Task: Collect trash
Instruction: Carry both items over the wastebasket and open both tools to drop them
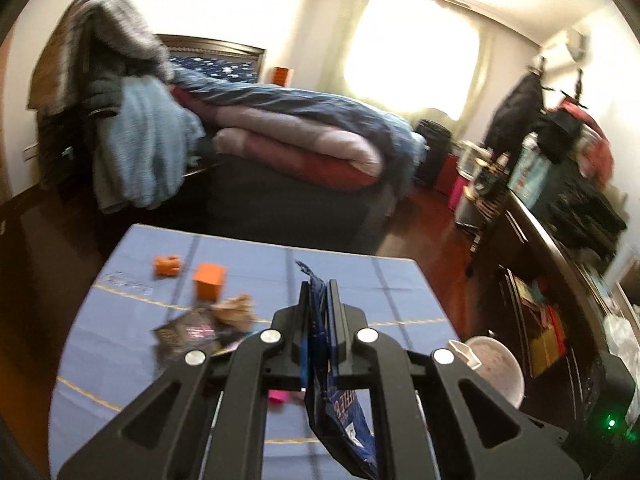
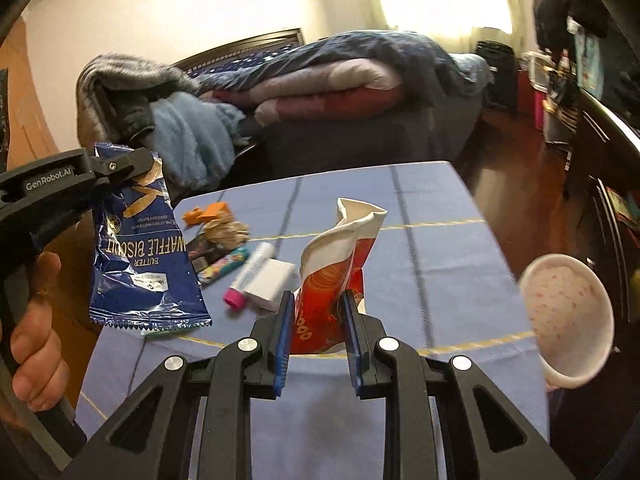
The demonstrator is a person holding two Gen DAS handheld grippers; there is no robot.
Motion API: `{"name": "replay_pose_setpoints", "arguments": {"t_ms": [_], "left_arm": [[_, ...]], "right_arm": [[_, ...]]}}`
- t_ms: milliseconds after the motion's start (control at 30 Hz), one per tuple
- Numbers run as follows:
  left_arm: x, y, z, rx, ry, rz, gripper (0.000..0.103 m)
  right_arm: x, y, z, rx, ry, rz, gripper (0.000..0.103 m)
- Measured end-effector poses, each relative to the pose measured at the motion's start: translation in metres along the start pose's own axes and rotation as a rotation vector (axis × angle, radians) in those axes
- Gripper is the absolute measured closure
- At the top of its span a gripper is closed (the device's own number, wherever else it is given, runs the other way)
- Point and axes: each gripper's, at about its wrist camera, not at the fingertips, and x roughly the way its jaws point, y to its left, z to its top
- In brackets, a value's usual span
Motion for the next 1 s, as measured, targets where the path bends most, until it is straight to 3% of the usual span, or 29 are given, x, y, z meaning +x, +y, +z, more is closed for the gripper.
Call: {"name": "replay_pose_setpoints", "arguments": {"t_ms": [633,1000], "left_arm": [[0.055,-0.166,-0.029,0.215,0.123,-0.284,0.094],[0.104,-0.242,-0.054,0.323,0.179,-0.380,0.094]], "right_arm": [[-0.056,-0.149,-0.023,0.272,-0.094,-0.170,0.079],[-0.059,-0.232,-0.039,0.398,-0.101,-0.283,0.079]]}}
